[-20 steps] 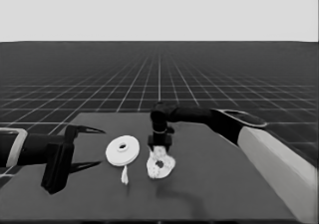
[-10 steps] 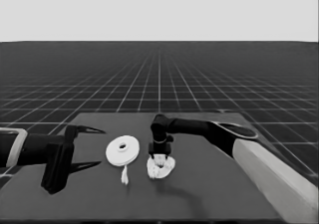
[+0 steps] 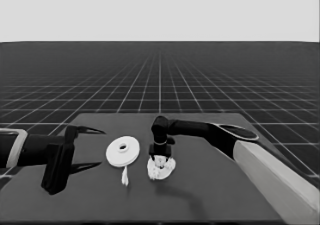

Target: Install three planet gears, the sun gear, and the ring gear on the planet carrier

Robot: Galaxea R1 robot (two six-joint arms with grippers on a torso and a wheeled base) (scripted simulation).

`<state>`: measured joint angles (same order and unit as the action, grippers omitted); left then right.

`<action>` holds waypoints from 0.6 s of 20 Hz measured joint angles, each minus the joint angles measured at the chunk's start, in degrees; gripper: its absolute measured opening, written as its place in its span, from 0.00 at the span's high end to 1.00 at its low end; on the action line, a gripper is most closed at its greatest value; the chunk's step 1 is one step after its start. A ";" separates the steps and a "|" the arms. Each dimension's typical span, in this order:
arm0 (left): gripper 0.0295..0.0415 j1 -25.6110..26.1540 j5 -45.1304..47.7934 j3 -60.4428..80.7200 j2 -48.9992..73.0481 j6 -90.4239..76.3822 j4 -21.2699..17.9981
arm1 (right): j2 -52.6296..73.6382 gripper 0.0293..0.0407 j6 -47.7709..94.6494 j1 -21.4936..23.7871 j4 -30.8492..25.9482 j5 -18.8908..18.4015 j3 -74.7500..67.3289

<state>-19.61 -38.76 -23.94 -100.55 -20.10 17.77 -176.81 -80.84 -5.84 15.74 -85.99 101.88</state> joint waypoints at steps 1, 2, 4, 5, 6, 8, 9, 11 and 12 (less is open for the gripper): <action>0.25 0.00 0.00 0.00 0.00 0.00 0.00 | 0.00 0.86 -0.60 -0.01 0.00 0.00 0.00; 0.25 0.00 0.00 0.00 0.00 0.00 0.00 | 0.00 0.86 -1.20 0.00 0.00 0.00 0.00; 0.25 0.00 0.00 0.00 0.00 0.00 0.00 | 0.00 0.86 -2.40 0.00 0.00 0.00 0.00; 0.25 0.00 0.00 0.00 0.00 0.00 0.00 | 0.00 0.86 -3.00 0.00 0.00 0.00 0.00; 0.25 0.00 0.00 0.00 0.00 0.00 0.00 | -0.01 0.86 -3.60 0.00 0.00 0.01 0.00; 0.25 0.00 0.00 0.00 0.00 0.00 0.00 | -0.01 0.86 -4.80 -0.01 0.00 0.01 0.00; 0.25 0.00 0.00 0.00 0.00 0.00 0.00 | -0.01 0.86 -5.40 -0.01 0.00 0.01 0.00; 0.25 0.00 0.00 0.00 0.00 0.00 0.00 | 0.00 0.86 -6.60 -0.02 0.01 0.00 0.00; 0.25 0.00 0.00 0.00 0.00 0.00 0.00 | 0.00 0.86 -7.20 -0.02 0.01 0.00 0.01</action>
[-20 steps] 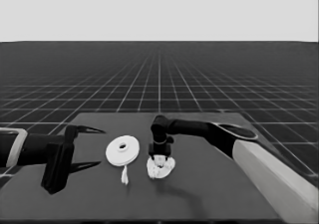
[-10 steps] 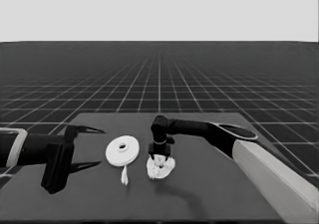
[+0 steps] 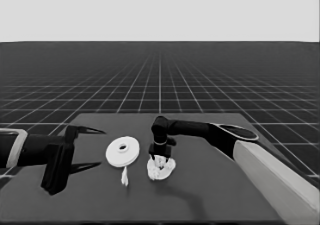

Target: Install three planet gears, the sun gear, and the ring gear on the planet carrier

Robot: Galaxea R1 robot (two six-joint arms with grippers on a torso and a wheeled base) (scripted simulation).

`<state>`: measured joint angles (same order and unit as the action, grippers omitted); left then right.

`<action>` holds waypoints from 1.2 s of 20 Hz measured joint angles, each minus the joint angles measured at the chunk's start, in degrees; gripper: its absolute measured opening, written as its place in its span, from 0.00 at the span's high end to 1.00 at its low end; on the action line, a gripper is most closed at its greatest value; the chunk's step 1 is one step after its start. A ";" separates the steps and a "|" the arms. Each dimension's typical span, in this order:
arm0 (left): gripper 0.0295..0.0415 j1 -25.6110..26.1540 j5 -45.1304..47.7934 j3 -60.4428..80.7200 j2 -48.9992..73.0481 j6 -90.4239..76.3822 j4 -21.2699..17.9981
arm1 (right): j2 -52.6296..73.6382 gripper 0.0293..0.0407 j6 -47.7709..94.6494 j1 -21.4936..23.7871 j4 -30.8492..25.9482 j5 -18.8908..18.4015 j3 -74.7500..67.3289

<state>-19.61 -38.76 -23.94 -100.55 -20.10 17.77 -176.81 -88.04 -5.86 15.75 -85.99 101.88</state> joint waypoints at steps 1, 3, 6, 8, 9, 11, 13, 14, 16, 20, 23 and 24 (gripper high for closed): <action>0.25 0.00 0.00 0.00 0.00 0.00 0.00 | 0.00 0.86 -0.60 0.00 0.00 0.00 0.00; 0.25 0.00 0.00 0.00 0.00 0.00 0.00 | -0.01 0.86 -1.80 -0.01 0.00 0.00 -0.01; 0.25 0.00 0.00 0.00 0.00 0.00 0.00 | -0.03 0.86 -3.60 -0.01 -0.02 0.00 -0.02; 0.25 0.00 0.00 0.00 0.00 0.00 0.00 | -0.03 0.86 -4.80 -0.02 -0.03 0.00 -0.03; 0.25 0.00 0.00 0.00 0.00 0.00 0.00 | -0.04 0.86 -5.40 -0.02 -0.03 0.00 -0.03; 0.25 0.00 0.00 0.00 0.00 0.00 0.00 | -0.03 0.86 -6.60 -0.02 -0.02 0.00 -0.02; 0.25 0.00 0.00 0.00 0.00 0.00 0.00 | -0.03 0.86 -7.80 -0.01 -0.02 0.00 -0.02; 0.25 0.00 0.00 0.00 0.00 0.00 0.00 | -0.01 0.86 -8.40 -0.02 -0.01 0.00 -0.01; 0.25 0.00 0.00 0.00 0.00 0.00 0.00 | 0.00 0.86 -9.60 0.00 0.00 0.00 0.00; 0.25 0.00 0.00 0.00 0.00 0.00 0.00 | 0.06 0.86 -12.00 -0.24 0.00 0.00 0.04; 0.25 0.00 0.00 0.00 0.00 0.00 0.00 | 0.06 0.85 -13.80 -0.28 0.00 0.00 0.05; 0.25 0.00 0.00 0.00 0.00 0.00 0.00 | 0.07 0.85 -14.40 -0.28 0.00 0.00 0.05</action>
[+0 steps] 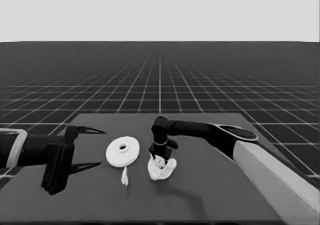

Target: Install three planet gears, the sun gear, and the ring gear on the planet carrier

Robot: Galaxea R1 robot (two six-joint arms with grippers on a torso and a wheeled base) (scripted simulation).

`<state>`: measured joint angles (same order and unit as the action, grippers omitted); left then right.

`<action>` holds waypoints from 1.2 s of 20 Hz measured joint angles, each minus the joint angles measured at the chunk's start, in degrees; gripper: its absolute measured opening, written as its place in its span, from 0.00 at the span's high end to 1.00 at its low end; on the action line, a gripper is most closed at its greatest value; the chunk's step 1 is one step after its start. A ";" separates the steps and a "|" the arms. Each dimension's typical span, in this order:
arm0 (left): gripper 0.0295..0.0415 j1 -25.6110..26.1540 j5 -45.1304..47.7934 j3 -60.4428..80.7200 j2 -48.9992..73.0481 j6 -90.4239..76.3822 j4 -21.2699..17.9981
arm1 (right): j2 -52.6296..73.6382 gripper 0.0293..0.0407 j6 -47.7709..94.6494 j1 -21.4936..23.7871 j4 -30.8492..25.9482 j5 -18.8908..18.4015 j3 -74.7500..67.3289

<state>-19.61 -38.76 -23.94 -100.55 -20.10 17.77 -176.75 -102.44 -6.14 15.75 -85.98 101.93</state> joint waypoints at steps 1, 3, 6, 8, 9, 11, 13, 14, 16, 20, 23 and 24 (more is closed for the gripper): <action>0.25 0.00 0.00 0.00 0.00 0.00 0.00 | 0.00 0.85 -0.60 0.00 0.00 0.00 0.00; 0.25 0.00 0.00 0.00 0.00 0.00 0.00 | 0.00 0.85 -1.80 0.00 0.00 0.00 0.00; 0.25 0.00 0.00 0.00 0.00 0.00 0.00 | 0.00 0.85 -3.60 0.00 0.00 0.00 0.00; 0.25 0.00 0.00 0.00 0.00 0.00 0.00 | 0.00 0.86 -4.80 0.00 0.00 0.00 0.00; 0.25 0.00 0.00 0.00 0.00 0.00 0.00 | 0.00 0.86 -5.40 0.00 0.00 0.00 0.00; 0.25 0.00 0.00 0.00 0.00 0.00 0.00 | 0.00 0.86 -6.60 0.00 0.00 0.00 0.00; 0.25 0.00 0.00 0.00 0.00 0.00 0.00 | 0.00 0.86 -7.80 0.00 0.00 0.00 0.00; 0.25 0.00 0.00 0.00 0.00 0.00 0.00 | 0.00 0.86 -8.40 0.00 0.00 0.00 0.00; 0.25 0.00 0.00 0.00 0.00 0.00 0.00 | 0.00 0.86 -9.60 0.00 0.00 0.00 0.00; 0.25 0.00 0.00 0.00 0.00 0.00 0.00 | 0.00 0.85 -12.00 0.00 0.00 0.00 0.00; 0.25 0.00 0.00 0.00 0.00 0.00 0.00 | 0.00 0.86 -13.80 0.00 0.00 0.00 0.00; 0.25 0.00 0.00 0.00 0.00 0.00 0.00 | 0.00 0.86 -14.40 0.00 0.00 0.00 0.00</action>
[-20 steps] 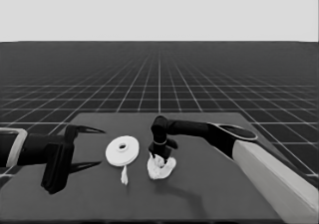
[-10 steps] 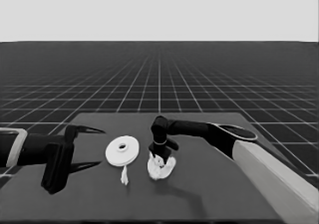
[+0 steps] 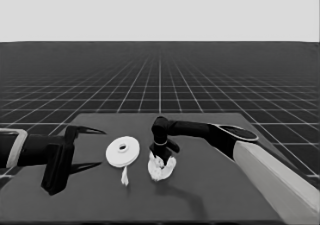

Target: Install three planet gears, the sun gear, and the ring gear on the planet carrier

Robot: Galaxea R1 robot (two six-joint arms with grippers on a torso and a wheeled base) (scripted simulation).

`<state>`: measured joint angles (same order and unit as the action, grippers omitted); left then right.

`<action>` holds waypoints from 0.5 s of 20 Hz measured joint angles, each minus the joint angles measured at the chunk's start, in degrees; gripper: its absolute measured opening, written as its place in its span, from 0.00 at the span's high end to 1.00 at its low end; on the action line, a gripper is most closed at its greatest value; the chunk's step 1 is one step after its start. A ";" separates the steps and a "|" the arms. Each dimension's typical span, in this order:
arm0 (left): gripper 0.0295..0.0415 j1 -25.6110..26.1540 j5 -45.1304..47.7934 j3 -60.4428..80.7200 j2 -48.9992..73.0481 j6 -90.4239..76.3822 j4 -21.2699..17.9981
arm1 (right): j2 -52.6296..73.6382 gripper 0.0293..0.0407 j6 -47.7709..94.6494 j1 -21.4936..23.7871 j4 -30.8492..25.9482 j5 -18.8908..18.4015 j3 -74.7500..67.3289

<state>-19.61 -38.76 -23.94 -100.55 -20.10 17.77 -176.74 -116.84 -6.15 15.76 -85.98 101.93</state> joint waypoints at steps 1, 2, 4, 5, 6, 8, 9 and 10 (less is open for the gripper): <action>0.25 0.00 0.00 0.00 0.00 0.00 0.00 | 0.00 0.86 -0.60 0.00 0.00 0.00 0.00; 0.25 0.00 0.00 0.00 0.00 0.00 0.00 | 0.00 0.86 -1.20 0.00 0.00 0.00 0.00; 0.25 0.00 0.00 0.00 0.00 0.00 0.00 | 0.00 0.86 -2.40 0.00 0.00 0.00 0.00; 0.25 0.00 0.00 0.00 0.00 0.00 0.00 | 0.00 0.86 -3.00 0.00 0.00 0.00 0.00; 0.25 0.00 0.00 0.00 0.00 0.00 0.00 | 0.00 0.86 -3.60 0.00 0.00 0.00 0.00; 0.25 0.00 0.00 0.00 0.00 0.00 0.00 | 0.01 0.86 -4.80 0.01 0.00 0.00 0.00; 0.25 0.00 0.00 0.00 0.00 0.00 0.00 | 0.00 0.86 -5.40 0.01 0.00 0.00 0.00; 0.25 0.00 0.00 0.00 0.00 0.00 0.00 | 0.00 0.86 -6.00 0.00 0.00 0.00 0.00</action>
<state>-19.61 -38.76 -23.94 -100.55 -20.10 17.77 -176.74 -122.84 -6.14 15.76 -85.98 101.93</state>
